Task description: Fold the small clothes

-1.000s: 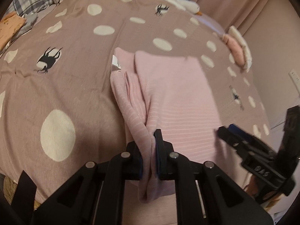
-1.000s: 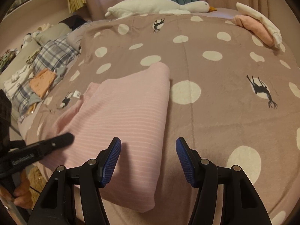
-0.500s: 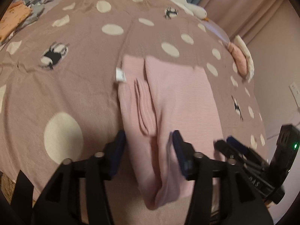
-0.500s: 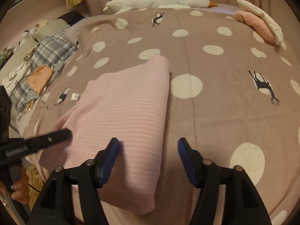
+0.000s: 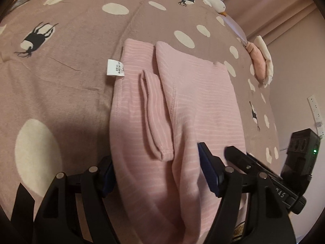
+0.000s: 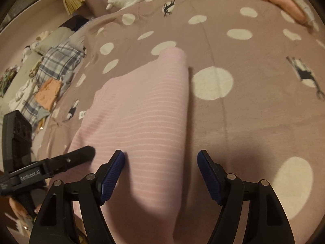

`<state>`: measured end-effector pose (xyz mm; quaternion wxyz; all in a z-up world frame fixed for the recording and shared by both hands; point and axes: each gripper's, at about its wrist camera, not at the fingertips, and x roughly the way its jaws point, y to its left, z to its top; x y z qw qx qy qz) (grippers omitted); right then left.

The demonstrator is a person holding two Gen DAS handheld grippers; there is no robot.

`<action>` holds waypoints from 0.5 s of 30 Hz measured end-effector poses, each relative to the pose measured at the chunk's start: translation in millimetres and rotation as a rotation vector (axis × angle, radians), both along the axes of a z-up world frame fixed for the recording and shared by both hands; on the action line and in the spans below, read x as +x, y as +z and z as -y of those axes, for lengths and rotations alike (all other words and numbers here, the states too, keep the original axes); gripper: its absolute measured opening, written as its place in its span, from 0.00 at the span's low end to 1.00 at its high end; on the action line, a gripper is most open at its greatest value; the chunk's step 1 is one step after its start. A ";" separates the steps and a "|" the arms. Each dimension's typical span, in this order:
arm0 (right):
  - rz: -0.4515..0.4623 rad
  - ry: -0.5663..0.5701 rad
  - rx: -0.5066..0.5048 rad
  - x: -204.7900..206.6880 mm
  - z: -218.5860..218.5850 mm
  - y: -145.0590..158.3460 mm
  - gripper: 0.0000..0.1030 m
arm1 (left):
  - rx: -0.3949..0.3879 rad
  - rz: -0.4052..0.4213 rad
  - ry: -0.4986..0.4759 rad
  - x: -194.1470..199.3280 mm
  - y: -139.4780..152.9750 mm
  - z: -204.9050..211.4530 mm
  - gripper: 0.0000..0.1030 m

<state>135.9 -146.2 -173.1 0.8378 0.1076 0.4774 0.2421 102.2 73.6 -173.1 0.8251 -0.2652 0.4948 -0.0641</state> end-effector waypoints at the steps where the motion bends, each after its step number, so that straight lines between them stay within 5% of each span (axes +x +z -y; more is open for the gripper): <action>1: -0.012 0.006 0.016 1.8 -0.7 -2.1 0.72 | -0.007 -0.002 -0.006 1.3 -1.4 0.2 0.68; 4: -0.030 0.027 0.054 5.6 -3.8 -7.0 0.72 | -0.011 0.007 -0.017 2.3 -3.4 1.6 0.63; 6: -0.026 0.044 0.065 6.9 -7.2 -8.8 0.66 | -0.041 0.015 -0.030 2.3 -4.2 2.2 0.43; 7: -0.023 0.044 0.058 7.4 -9.4 -9.5 0.62 | -0.055 0.018 -0.028 1.4 -4.0 2.9 0.42; 12: 0.023 0.053 0.042 2.7 -11.5 -3.5 0.37 | 0.044 0.054 -0.016 -4.1 7.1 17.9 0.33; 15: 0.038 0.042 0.051 2.5 -8.8 2.7 0.31 | 0.102 0.075 -0.012 -5.4 16.8 26.4 0.31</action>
